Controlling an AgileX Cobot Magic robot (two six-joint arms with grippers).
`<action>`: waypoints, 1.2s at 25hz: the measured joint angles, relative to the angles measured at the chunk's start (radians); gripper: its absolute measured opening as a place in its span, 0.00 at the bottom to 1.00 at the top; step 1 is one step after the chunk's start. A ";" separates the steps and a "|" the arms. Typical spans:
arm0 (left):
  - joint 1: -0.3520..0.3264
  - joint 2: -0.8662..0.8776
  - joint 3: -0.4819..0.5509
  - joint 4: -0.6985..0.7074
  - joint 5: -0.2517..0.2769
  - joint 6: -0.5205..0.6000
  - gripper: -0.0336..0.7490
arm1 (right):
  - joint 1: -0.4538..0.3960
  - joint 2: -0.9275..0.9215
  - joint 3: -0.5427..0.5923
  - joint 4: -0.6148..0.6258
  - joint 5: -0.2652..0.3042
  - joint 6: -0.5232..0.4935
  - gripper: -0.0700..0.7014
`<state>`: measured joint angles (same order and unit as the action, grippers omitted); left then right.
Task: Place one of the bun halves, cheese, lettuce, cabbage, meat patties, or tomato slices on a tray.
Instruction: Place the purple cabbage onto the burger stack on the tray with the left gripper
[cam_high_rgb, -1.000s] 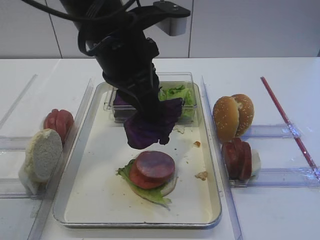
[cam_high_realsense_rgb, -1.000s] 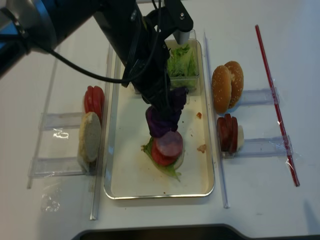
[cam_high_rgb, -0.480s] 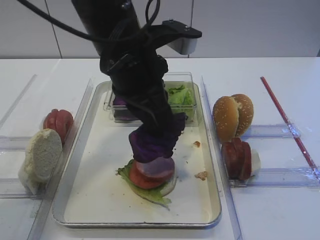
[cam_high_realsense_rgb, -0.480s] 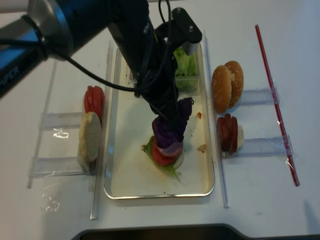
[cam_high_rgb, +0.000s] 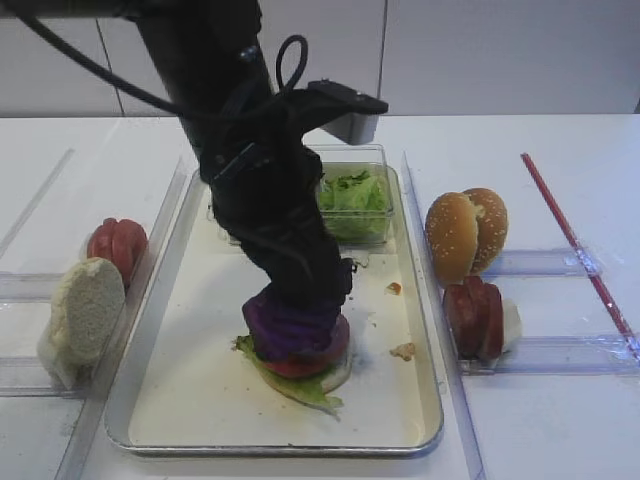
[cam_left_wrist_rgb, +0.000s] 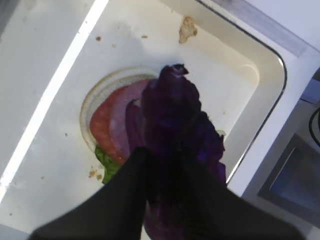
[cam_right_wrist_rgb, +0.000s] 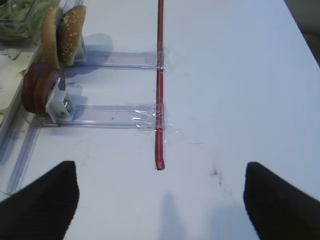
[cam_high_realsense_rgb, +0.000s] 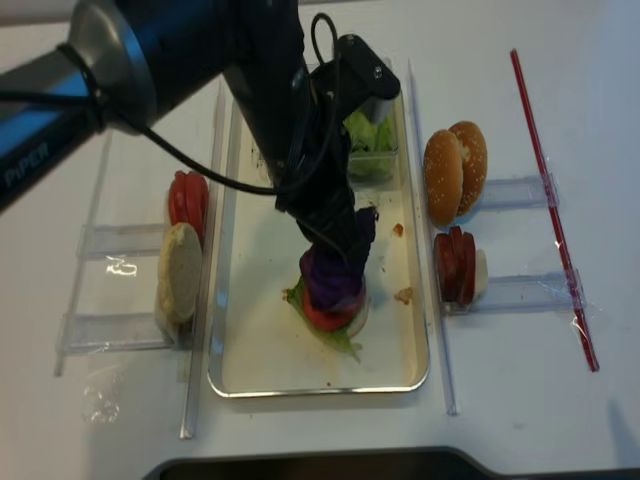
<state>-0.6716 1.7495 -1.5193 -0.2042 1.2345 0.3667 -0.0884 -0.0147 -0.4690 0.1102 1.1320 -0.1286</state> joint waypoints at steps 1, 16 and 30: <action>0.000 0.000 0.013 0.000 0.000 -0.004 0.25 | 0.000 0.000 0.000 0.000 0.000 0.000 0.98; 0.000 0.056 0.041 0.005 -0.007 -0.004 0.25 | 0.000 -0.002 0.000 0.000 0.000 0.002 0.98; 0.000 0.068 0.041 0.022 -0.011 -0.004 0.25 | 0.000 -0.002 0.000 0.000 0.000 0.002 0.98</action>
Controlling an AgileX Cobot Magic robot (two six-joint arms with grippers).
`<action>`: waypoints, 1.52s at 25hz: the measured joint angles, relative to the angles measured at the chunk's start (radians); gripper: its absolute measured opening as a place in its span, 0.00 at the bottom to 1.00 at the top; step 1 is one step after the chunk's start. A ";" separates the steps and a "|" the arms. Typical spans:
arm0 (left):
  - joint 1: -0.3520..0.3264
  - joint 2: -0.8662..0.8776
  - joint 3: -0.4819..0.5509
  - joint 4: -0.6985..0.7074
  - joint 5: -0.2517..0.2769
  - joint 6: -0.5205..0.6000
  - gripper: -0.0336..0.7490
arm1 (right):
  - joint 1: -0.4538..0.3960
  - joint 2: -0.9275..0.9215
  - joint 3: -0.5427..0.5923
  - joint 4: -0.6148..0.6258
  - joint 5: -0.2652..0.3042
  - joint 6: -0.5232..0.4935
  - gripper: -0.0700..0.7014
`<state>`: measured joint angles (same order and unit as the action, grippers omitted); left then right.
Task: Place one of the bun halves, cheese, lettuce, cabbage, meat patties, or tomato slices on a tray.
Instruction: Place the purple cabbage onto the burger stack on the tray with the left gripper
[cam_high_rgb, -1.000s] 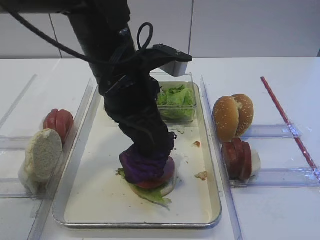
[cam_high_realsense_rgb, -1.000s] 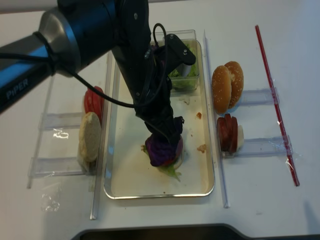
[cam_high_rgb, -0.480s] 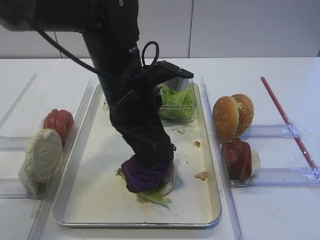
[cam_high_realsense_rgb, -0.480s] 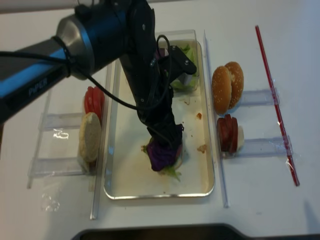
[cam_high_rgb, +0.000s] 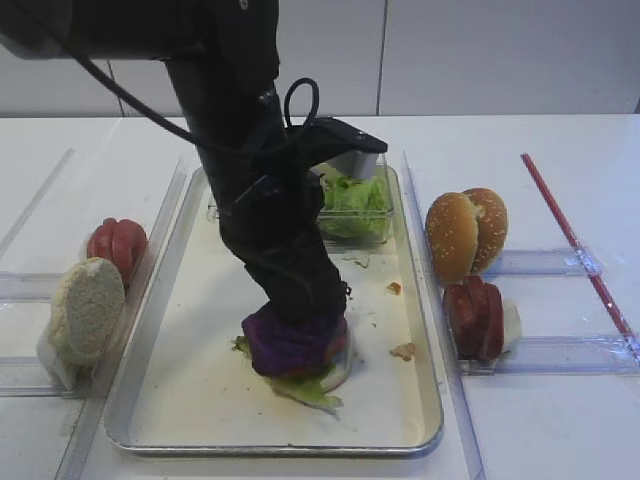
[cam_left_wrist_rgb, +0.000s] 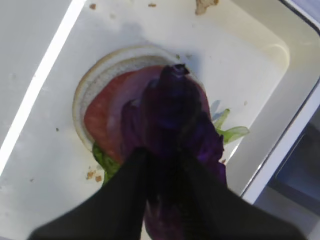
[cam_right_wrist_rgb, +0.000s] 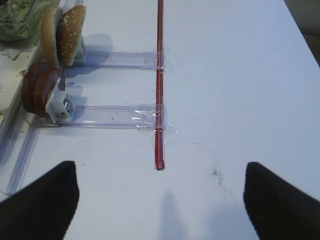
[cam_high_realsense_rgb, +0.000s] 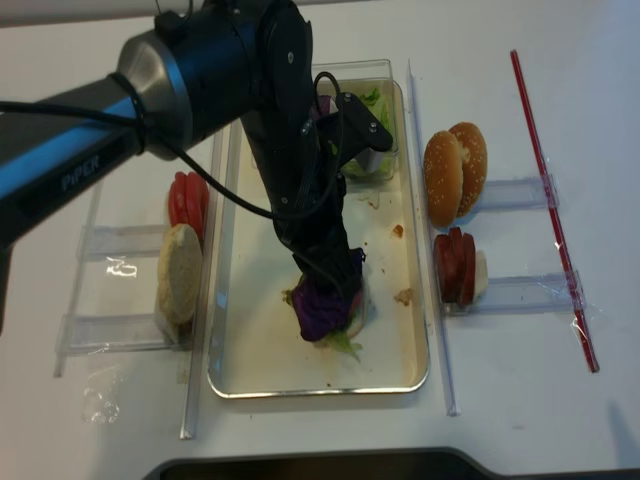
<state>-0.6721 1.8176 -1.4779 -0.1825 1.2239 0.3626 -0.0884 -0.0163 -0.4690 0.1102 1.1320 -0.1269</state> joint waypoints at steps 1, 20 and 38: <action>0.000 0.000 -0.006 0.002 0.000 0.000 0.25 | 0.000 0.000 0.000 0.000 0.000 0.000 0.98; -0.002 0.003 -0.043 0.011 0.000 -0.024 0.34 | 0.000 0.000 0.000 0.000 0.000 0.003 0.98; -0.002 0.003 -0.043 0.046 0.000 -0.047 0.49 | 0.000 0.000 0.000 0.000 0.000 0.003 0.99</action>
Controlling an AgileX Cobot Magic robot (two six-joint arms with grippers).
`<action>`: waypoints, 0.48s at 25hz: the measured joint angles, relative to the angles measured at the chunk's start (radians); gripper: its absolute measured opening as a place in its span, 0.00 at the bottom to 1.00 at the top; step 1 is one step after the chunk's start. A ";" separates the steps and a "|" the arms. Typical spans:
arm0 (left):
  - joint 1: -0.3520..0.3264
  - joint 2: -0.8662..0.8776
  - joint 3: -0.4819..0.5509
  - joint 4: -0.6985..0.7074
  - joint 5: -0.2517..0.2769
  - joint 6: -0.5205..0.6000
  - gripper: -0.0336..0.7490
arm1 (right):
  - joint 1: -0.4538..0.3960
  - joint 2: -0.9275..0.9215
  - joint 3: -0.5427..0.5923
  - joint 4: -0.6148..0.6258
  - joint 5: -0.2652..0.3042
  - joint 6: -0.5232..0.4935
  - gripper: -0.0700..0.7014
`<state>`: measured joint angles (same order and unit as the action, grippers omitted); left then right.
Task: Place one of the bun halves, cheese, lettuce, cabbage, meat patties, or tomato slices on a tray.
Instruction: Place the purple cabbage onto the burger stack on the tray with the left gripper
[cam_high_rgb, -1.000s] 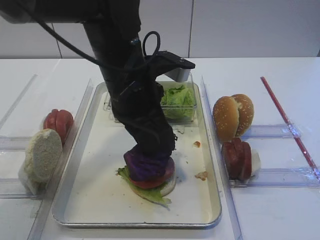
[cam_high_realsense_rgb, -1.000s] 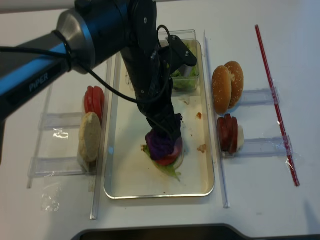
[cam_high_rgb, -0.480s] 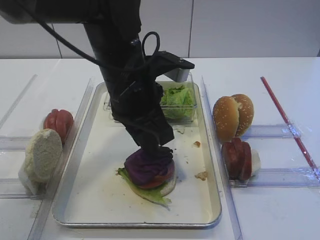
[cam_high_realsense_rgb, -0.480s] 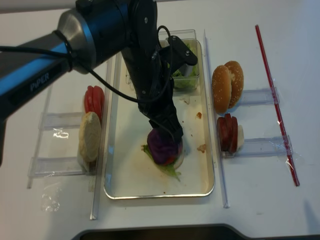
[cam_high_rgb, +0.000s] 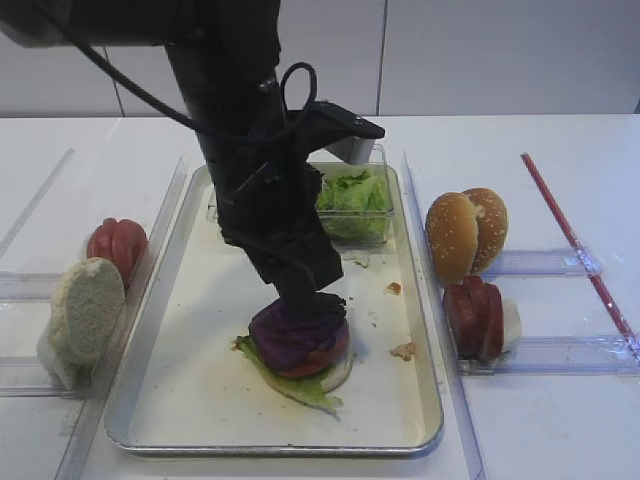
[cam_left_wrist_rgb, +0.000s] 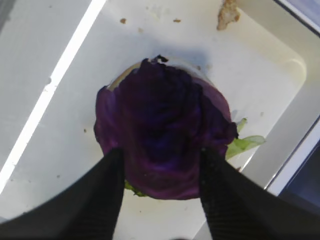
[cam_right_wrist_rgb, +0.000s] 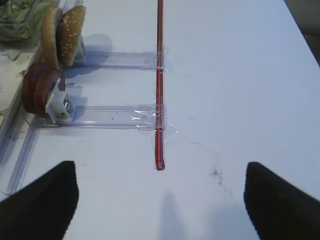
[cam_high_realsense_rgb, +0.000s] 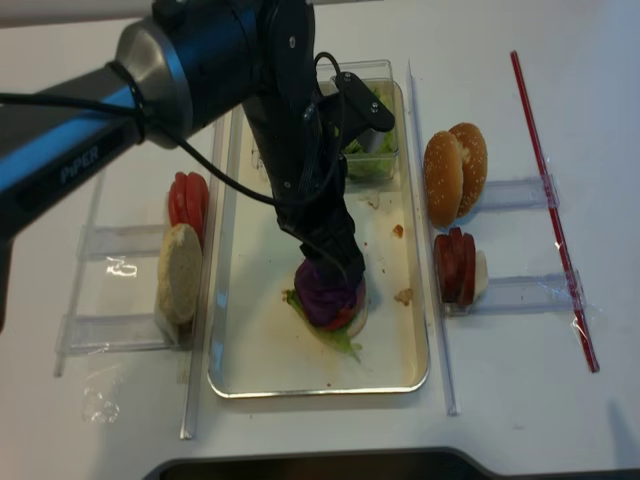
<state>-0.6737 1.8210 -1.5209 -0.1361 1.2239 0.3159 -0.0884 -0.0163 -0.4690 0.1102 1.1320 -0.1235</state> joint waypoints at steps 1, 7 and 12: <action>0.000 0.000 0.000 0.007 0.000 -0.007 0.50 | 0.000 0.000 0.000 0.000 0.000 0.000 0.99; 0.000 -0.037 -0.011 0.119 0.002 -0.069 0.51 | 0.000 0.000 0.000 0.000 0.000 0.000 0.99; 0.055 -0.072 -0.023 0.143 0.003 -0.098 0.51 | 0.000 0.000 0.000 0.000 0.000 0.000 0.99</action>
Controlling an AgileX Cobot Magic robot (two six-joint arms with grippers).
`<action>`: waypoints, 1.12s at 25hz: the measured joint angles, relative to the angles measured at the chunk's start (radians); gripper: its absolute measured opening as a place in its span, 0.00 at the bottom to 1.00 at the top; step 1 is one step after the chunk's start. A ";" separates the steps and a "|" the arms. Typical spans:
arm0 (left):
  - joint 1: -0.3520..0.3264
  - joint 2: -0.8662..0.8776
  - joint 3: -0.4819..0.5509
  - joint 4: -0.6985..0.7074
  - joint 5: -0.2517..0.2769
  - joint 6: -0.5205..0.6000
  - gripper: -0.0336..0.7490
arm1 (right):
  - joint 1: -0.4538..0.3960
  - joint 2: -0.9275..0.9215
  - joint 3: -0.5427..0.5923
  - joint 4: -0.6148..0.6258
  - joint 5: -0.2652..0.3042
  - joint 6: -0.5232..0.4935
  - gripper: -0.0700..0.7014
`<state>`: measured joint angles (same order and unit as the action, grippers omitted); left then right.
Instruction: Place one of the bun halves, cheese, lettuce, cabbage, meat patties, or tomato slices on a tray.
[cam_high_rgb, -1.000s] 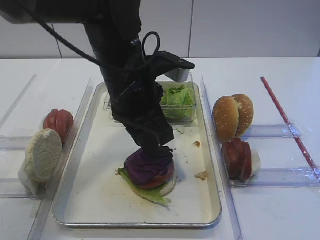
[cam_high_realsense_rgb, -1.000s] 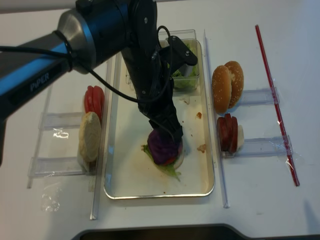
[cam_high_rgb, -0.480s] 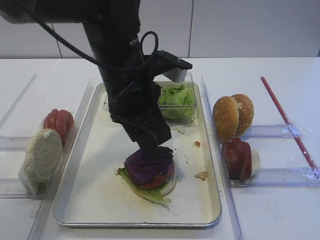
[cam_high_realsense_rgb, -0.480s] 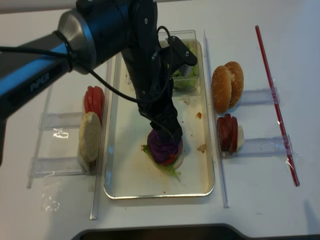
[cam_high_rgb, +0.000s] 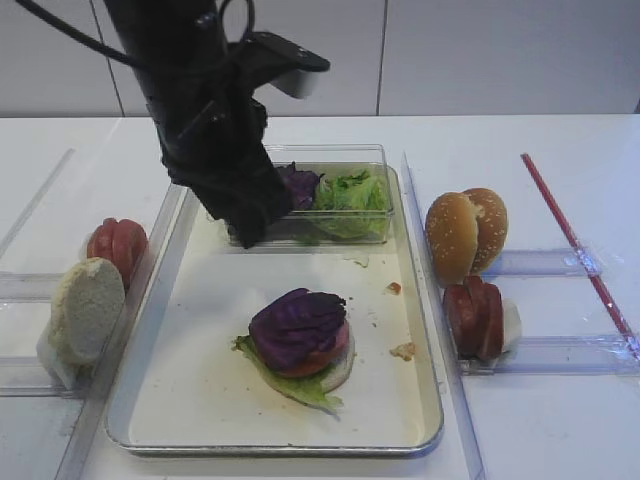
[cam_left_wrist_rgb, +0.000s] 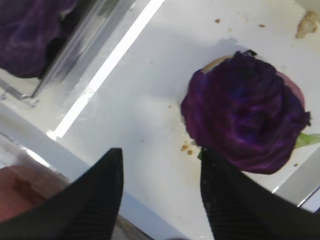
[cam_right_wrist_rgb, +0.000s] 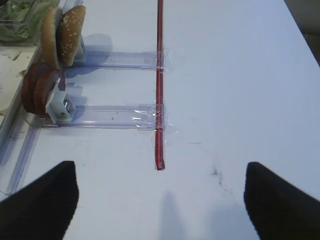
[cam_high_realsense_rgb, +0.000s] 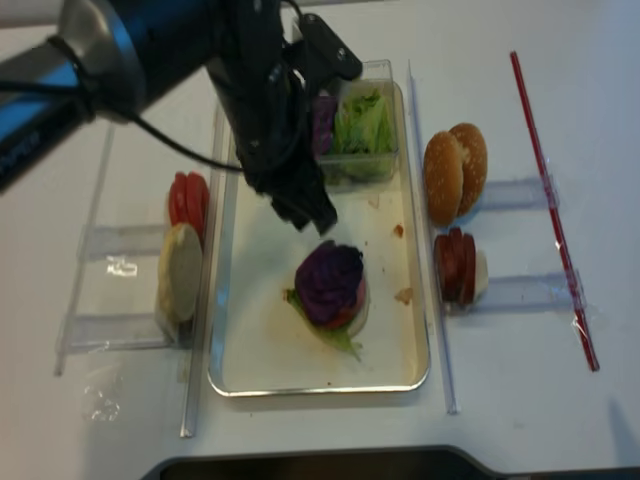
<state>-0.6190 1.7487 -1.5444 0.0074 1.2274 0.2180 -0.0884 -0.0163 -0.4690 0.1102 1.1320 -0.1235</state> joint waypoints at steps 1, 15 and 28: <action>0.019 -0.007 0.000 0.002 0.000 -0.002 0.51 | 0.000 0.000 0.000 0.000 0.000 0.000 0.99; 0.417 -0.116 0.000 0.015 0.007 -0.025 0.51 | 0.000 0.000 0.000 0.000 0.000 0.000 0.99; 0.682 -0.239 0.017 -0.067 0.014 -0.027 0.52 | 0.000 0.000 0.000 0.000 0.000 0.000 0.99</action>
<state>0.0633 1.5096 -1.5276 -0.0595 1.2418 0.1913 -0.0884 -0.0163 -0.4690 0.1102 1.1320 -0.1235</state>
